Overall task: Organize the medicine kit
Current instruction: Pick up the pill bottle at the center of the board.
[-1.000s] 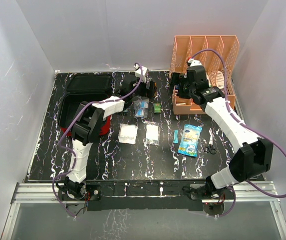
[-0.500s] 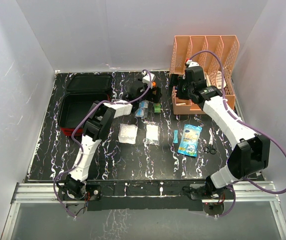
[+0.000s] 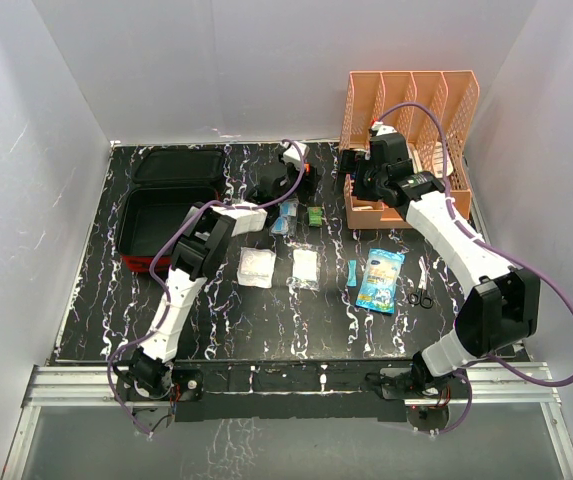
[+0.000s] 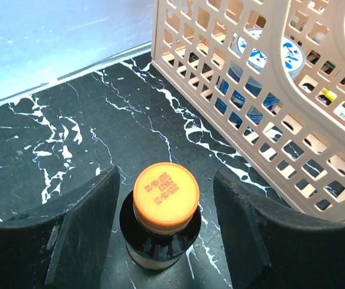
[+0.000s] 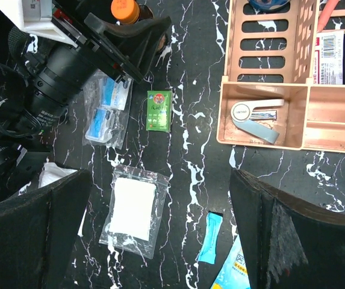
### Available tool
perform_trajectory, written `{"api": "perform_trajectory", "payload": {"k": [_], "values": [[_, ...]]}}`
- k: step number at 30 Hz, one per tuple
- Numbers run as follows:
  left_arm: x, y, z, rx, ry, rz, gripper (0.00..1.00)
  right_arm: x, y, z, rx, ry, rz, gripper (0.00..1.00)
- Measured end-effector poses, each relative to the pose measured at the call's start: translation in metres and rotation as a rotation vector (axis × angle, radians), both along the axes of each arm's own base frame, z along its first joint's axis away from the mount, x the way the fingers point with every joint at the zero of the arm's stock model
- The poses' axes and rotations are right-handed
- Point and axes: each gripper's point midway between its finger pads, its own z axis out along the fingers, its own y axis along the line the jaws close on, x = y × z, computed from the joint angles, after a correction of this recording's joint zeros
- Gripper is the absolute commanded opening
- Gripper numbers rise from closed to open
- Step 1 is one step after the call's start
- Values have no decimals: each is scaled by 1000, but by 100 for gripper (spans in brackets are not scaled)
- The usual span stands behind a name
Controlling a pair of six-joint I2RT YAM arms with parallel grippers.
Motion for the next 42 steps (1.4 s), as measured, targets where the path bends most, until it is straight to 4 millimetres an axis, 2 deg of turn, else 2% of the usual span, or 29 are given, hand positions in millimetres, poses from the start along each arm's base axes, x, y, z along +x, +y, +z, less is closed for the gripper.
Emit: {"api": "perform_trajectory", "payload": {"k": [5,8,10,19,24,26,31,33,36,42], "values": [[2,0,6,-12,-22,5,56,0,1,-3,1,9,5,98],[2,0,7,-15,-24,5,67,0,2,-4,4,14,8,98],[2,0,7,-17,-22,5,70,0,3,-5,5,15,9,98],[-6,6,-16,10,9,10,70,0,4,-5,13,18,10,98],[-4,7,-14,8,-7,19,57,-1,4,-4,21,21,4,98],[-2,7,-15,6,-17,23,55,-1,4,-4,22,22,3,98],[0,7,-36,20,0,29,48,-1,4,-5,23,25,1,98],[-1,8,-42,27,10,29,42,-2,4,-5,25,27,0,98],[0,8,-42,28,3,34,33,-3,4,-6,24,33,-1,98],[1,9,-42,30,1,38,8,-5,4,-8,26,49,-2,98]]}}
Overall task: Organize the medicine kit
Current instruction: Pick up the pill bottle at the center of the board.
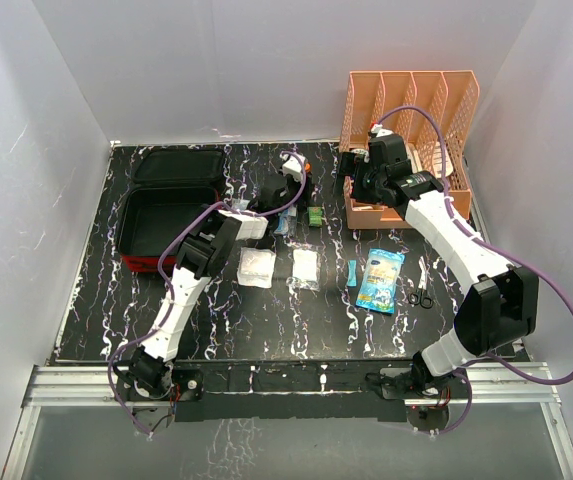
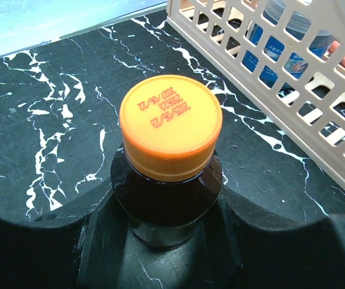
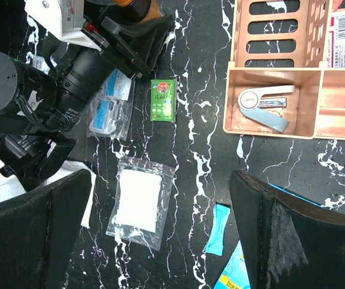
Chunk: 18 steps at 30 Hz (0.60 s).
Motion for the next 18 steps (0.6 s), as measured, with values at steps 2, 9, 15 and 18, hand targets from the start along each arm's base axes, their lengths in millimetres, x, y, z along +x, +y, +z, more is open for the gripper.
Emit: {"api": "perform_trajectory", "payload": {"k": [2,9,15,18], "values": [[0,0,0,1,0,3,0,0,1,0,4,1,0,98],[-10,6,-1,31,39,-5,0,-1,3,-2,18,7,3,98],[-41,21,22,101,130,-53,0,-2,4,-5,25,5,8,98],[-54,24,59,108,150,-99,0,-3,4,-5,30,-8,9,98]]}}
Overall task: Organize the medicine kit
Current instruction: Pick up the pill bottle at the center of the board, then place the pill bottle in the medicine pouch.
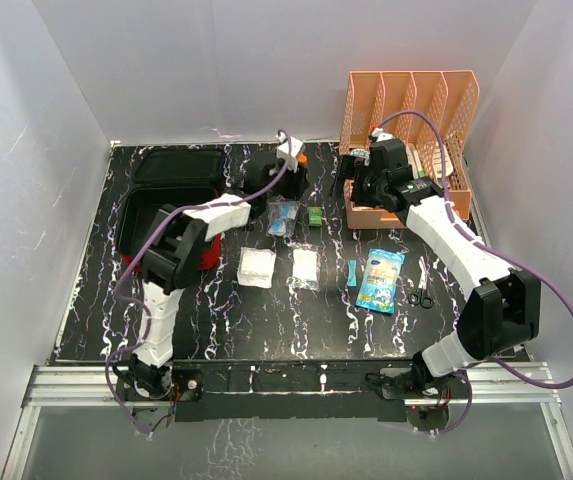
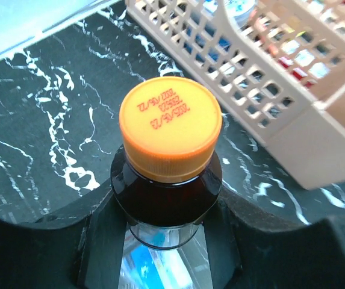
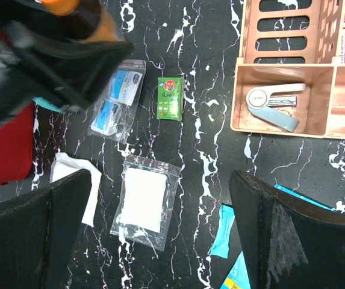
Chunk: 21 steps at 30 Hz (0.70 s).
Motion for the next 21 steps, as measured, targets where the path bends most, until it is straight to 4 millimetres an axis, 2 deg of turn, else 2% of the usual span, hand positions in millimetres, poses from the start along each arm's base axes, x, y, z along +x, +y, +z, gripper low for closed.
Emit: {"api": "perform_trajectory", "payload": {"k": [6,9,12,16,18,21], "values": [[-26,25,83,2,78,-78,0,1,1,12,15,-41,2,98],[-43,61,116,28,140,-76,0,0,0,20,21,-69,3,98],[-67,101,133,80,196,-53,0,-4,-1,21,23,-80,5,98],[-102,159,148,155,267,-4,0,-16,-3,4,28,-58,12,99],[-116,180,149,180,310,15,0,-21,-3,-5,31,-41,14,98],[-134,211,139,221,407,38,0,-25,-2,-12,34,-25,18,98]]}}
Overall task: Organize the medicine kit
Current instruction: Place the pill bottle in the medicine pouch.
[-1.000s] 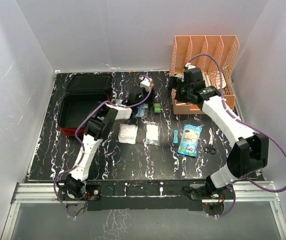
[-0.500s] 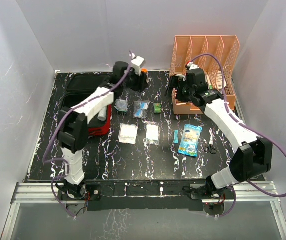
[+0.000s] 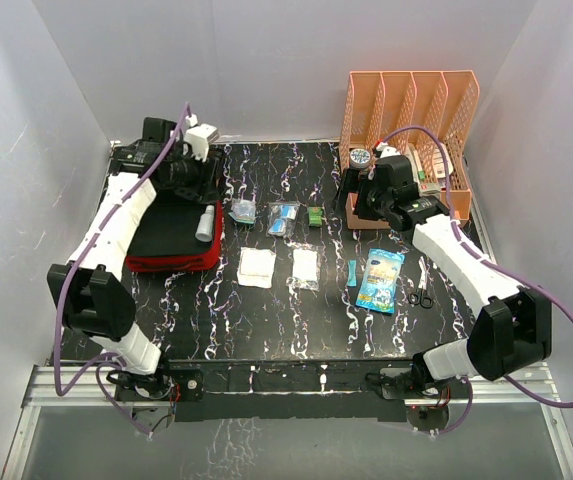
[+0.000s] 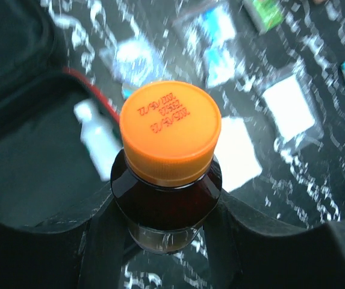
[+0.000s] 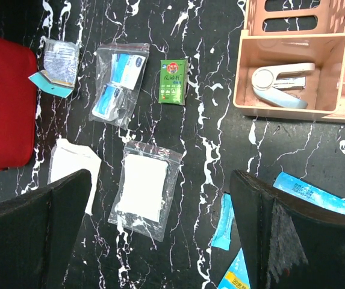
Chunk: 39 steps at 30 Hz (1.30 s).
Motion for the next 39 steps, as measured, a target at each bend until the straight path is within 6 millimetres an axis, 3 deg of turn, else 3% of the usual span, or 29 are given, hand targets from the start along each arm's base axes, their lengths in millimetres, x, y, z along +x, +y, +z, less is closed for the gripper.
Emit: {"api": "perform_trajectory", "payload": {"k": [8,12,16,20,26,35,39], "values": [[-27,59,-38,75,171,54,0,1,3,10,14,-33,6,98],[-23,82,-58,96,211,73,0,0,3,13,15,-42,8,98],[-13,98,-94,117,287,76,0,-2,2,19,16,-58,7,98],[-8,103,-131,140,361,51,0,-4,0,27,18,-79,1,98],[4,106,-162,163,405,20,0,-5,-3,34,18,-101,-10,98],[18,110,-192,186,431,-6,0,-4,-6,34,12,-102,-25,98],[18,110,-195,186,441,-4,4,-4,-7,33,6,-99,-31,98]]}}
